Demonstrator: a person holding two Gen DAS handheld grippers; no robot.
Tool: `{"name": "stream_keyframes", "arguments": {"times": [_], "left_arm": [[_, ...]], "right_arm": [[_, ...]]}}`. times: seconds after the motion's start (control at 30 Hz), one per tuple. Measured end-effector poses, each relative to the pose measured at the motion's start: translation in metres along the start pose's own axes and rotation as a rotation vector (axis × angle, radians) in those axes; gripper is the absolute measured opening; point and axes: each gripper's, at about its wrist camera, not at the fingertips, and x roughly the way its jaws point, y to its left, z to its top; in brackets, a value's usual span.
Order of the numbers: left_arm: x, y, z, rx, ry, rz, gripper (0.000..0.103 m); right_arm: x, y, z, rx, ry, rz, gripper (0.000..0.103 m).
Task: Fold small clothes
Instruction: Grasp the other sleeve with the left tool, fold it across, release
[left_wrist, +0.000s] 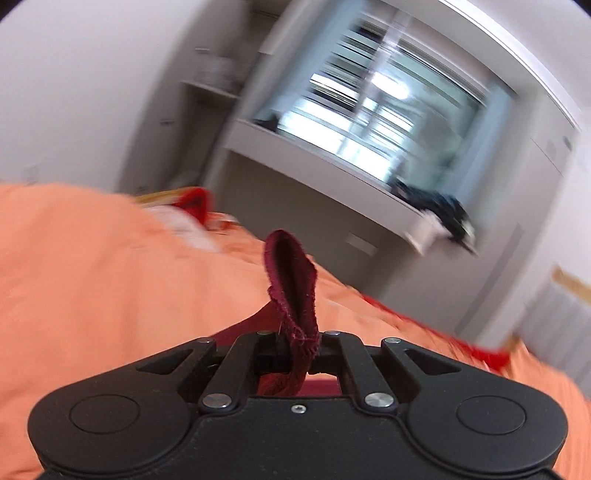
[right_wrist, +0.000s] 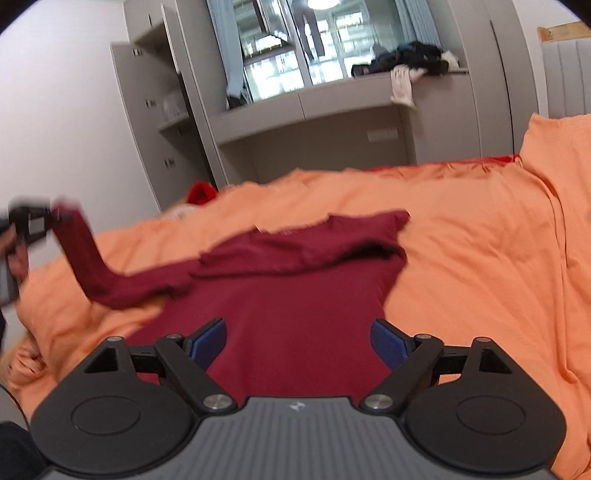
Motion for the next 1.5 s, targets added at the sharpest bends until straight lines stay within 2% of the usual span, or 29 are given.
{"name": "stream_keyframes", "arguments": {"times": [0.13,0.3,0.4,0.5,0.6,0.73,0.87,1.0,1.07,1.13,1.17,1.2,1.27,1.33,1.37,1.4,1.43,1.5], "left_arm": [[0.033,-0.086,-0.015,0.092,0.029,-0.057,0.004],[0.084,-0.180,-0.050,0.186,0.078,-0.117,0.004],[0.122,-0.240,-0.087,0.287,0.131,-0.140,0.004],[0.157,-0.281,-0.137,0.373,0.212,-0.159,0.005],[0.197,-0.309,-0.179,0.425,0.304,-0.161,0.005],[0.235,-0.330,-0.218,0.496,0.387,-0.148,0.005],[0.246,-0.342,-0.242,0.527,0.412,-0.149,0.005],[0.252,-0.350,-0.247,0.521,0.414,-0.147,0.005],[0.251,-0.351,-0.250,0.529,0.413,-0.161,0.017],[0.251,-0.359,-0.252,0.551,0.446,-0.179,0.069],[0.247,-0.361,-0.250,0.554,0.446,-0.201,0.073],[0.239,-0.362,-0.244,0.539,0.410,-0.243,0.072],[0.222,-0.360,-0.223,0.464,0.362,-0.299,0.077],[0.198,-0.351,-0.186,0.384,0.305,-0.329,0.094],[0.182,-0.342,-0.165,0.369,0.262,-0.333,0.098],[0.166,-0.331,-0.146,0.376,0.222,-0.322,0.102],[0.151,-0.320,-0.130,0.405,0.188,-0.300,0.102],[0.124,-0.289,-0.107,0.521,0.153,-0.169,0.103]], "right_arm": [[-0.010,-0.011,-0.012,-0.002,-0.021,0.023,0.089],[-0.042,-0.014,-0.035,-0.037,-0.109,0.000,0.093],[-0.053,-0.019,-0.042,-0.016,-0.140,-0.001,0.094],[-0.058,-0.029,-0.043,0.009,-0.152,0.011,0.094],[-0.064,-0.040,-0.045,0.032,-0.159,0.020,0.094],[-0.074,-0.053,-0.046,0.080,-0.183,0.034,0.094],[-0.077,-0.063,-0.048,0.112,-0.196,0.034,0.094],[-0.079,-0.064,-0.049,0.120,-0.193,0.025,0.094],[-0.079,-0.063,-0.049,0.125,-0.192,0.035,0.094],[-0.077,-0.060,-0.049,0.129,-0.188,0.042,0.094],[-0.076,-0.060,-0.049,0.128,-0.187,0.038,0.094],[-0.075,-0.059,-0.049,0.127,-0.184,0.033,0.094],[-0.073,-0.059,-0.049,0.132,-0.180,0.027,0.094],[-0.073,-0.061,-0.049,0.145,-0.181,0.023,0.094],[-0.072,-0.063,-0.049,0.152,-0.184,0.024,0.094],[-0.072,-0.065,-0.049,0.162,-0.184,0.026,0.094],[-0.072,-0.068,-0.049,0.177,-0.184,0.029,0.094],[-0.071,-0.077,-0.047,0.226,-0.180,0.055,0.094]]}}
